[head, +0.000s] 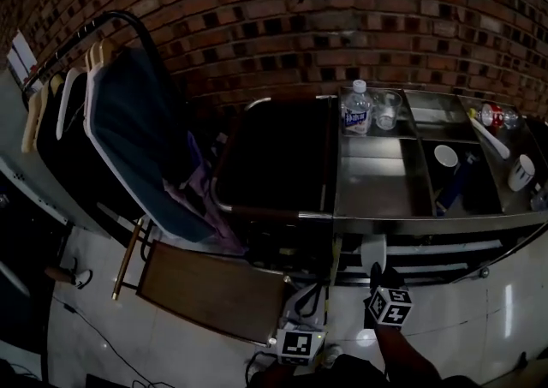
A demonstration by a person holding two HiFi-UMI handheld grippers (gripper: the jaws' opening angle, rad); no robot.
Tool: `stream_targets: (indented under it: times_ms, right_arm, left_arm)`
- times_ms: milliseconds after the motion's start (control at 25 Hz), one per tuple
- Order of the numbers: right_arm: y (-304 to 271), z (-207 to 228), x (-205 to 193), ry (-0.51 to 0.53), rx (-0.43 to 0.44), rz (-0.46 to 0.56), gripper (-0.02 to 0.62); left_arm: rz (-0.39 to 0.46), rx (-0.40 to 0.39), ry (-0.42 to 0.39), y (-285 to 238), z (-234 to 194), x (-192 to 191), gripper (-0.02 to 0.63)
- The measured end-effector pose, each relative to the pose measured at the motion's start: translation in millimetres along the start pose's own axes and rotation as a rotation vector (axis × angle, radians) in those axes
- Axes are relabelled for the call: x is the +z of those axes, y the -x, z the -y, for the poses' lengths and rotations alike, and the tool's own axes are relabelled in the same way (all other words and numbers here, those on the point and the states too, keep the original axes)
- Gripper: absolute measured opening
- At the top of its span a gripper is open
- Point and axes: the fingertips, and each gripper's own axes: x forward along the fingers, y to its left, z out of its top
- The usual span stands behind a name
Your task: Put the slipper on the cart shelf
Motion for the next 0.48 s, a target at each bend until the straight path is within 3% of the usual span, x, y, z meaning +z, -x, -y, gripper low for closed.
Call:
stream_targets:
  times_ms: [480]
  right_arm:
    - [-51.5, 5.5, 15.2, -0.098, 0.04, -0.03, 0.041]
  left_arm:
    - [-0.002, 0.054, -0.033, 6.8, -9.3, 9.2, 0.014]
